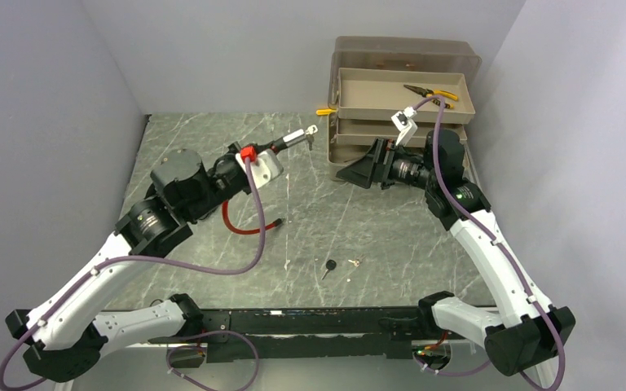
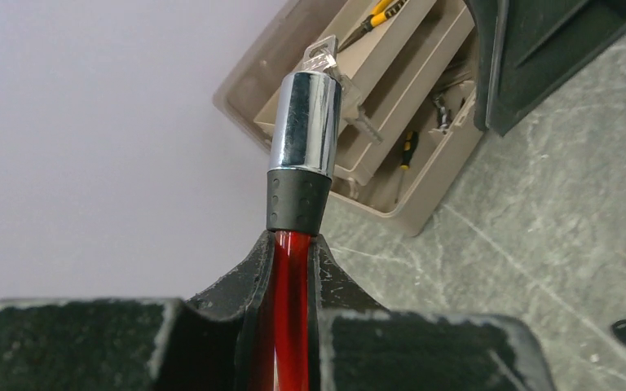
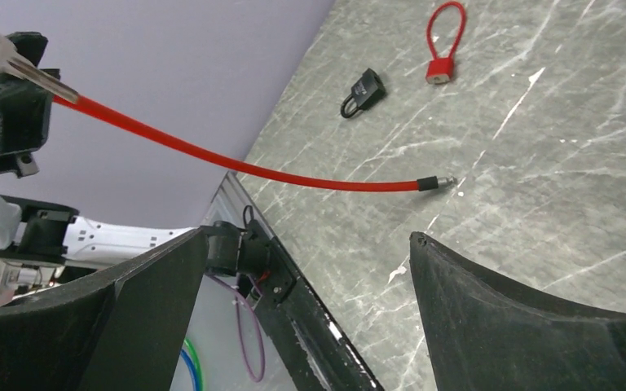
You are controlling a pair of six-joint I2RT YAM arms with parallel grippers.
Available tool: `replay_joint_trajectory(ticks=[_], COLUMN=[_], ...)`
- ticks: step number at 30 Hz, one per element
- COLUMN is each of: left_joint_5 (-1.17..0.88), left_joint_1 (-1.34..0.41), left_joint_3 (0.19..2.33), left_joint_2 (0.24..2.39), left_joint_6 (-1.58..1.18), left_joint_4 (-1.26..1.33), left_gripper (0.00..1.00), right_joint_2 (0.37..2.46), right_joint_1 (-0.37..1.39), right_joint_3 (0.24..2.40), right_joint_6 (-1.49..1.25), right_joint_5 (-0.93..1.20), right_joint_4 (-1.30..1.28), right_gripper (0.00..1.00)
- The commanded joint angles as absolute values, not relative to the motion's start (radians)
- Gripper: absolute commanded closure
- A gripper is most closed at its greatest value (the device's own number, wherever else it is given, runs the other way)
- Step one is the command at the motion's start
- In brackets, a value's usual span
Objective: Unlock with the key
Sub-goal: Unlock the lock.
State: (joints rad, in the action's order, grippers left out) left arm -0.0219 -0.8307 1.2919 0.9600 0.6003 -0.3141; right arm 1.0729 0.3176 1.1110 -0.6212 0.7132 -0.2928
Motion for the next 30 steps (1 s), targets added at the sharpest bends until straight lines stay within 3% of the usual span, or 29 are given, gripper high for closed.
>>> replay_joint_trajectory(ticks=[1,9,20,30], left_joint_5=[-0.076,-0.121,-0.162,-0.169], left_joint_1=[-0.806,-0.788,-0.586,-0.550], left_joint_3=[1.377,1.444,1.014,0.846], left_joint_2=[0.993,1.020,0.872,0.937], left_joint_6=[0.408,0.224,0.101,0.204], left_joint_4=[-0.221,-0.228,-0.291,-0.285], left_gripper=[1.00,1.00,1.00,0.98], right_joint_2=[1.050,1.027,1.004,1.007], right_joint_1=[0.317,0.315,0.317,0.318], right_joint_3=[1.103,1.104,1.022,0.973], right_joint_6=[-0.579,-0.547,-0.557,-0.543], right_joint_5=[0.647,0.593,0.592,0.594], right_joint_4=[-0.316,-0.369,-0.328,-0.325], right_gripper=[0.04,0.03,0.02,0.02])
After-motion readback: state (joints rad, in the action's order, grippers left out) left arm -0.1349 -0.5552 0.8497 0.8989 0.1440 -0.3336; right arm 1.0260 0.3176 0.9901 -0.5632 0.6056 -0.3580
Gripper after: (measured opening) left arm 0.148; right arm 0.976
